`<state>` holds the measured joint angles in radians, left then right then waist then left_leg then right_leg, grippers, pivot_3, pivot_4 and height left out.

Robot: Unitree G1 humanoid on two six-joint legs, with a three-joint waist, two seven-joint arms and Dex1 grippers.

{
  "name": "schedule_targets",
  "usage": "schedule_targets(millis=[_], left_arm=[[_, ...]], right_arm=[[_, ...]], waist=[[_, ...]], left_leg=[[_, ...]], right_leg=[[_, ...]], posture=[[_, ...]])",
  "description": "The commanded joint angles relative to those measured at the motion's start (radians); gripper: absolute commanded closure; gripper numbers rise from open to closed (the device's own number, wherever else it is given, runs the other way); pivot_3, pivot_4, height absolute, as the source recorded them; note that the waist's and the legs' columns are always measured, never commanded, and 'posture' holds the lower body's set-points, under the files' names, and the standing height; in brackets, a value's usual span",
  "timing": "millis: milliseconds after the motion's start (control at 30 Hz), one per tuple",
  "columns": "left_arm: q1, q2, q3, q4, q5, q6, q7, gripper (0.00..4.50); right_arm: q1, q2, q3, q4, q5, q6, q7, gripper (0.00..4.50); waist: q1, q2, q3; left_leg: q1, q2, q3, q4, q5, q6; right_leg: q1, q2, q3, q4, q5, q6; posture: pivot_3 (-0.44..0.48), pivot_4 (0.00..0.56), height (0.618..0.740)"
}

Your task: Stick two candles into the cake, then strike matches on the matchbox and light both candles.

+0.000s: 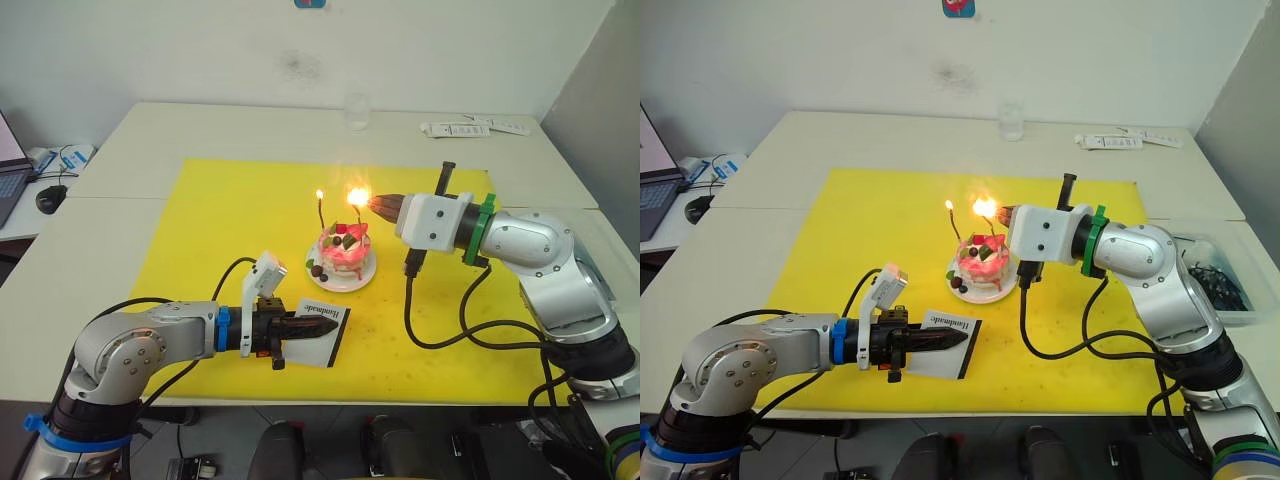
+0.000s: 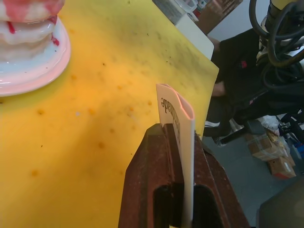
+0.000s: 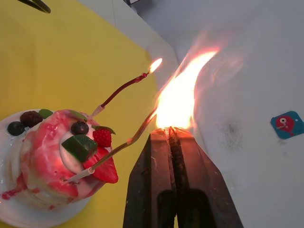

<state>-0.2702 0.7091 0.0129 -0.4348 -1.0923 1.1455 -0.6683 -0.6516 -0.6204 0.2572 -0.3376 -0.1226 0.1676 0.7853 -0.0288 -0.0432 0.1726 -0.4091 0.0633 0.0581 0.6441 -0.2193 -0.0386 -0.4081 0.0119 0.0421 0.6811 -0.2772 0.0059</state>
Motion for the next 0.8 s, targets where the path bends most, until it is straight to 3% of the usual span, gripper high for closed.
schedule_targets(millis=[33, 800], left_arm=[[-0.01, -0.009, 0.004, -0.028, 0.002, -0.02, -0.014, 4.5], [0.025, -0.015, -0.007, -0.031, 0.043, -0.055, -0.054, 4.5]], right_arm=[[-0.037, 0.008, -0.007, 0.009, -0.023, -0.042, -0.01, 4.48], [-0.058, 0.031, 0.003, 0.063, -0.053, -0.118, 0.014, 4.48]], waist=[[0.0, 0.0, 0.0], [0.0, 0.0, 0.0]], left_leg=[[0.0, 0.0, 0.0, 0.0, 0.0, 0.0], [0.0, 0.0, 0.0, 0.0, 0.0, 0.0]], right_leg=[[0.0, 0.0, 0.0, 0.0, 0.0, 0.0], [0.0, 0.0, 0.0, 0.0, 0.0, 0.0]], posture=[[0.0, 0.15, 0.74], [0.0, 0.15, 0.74]])
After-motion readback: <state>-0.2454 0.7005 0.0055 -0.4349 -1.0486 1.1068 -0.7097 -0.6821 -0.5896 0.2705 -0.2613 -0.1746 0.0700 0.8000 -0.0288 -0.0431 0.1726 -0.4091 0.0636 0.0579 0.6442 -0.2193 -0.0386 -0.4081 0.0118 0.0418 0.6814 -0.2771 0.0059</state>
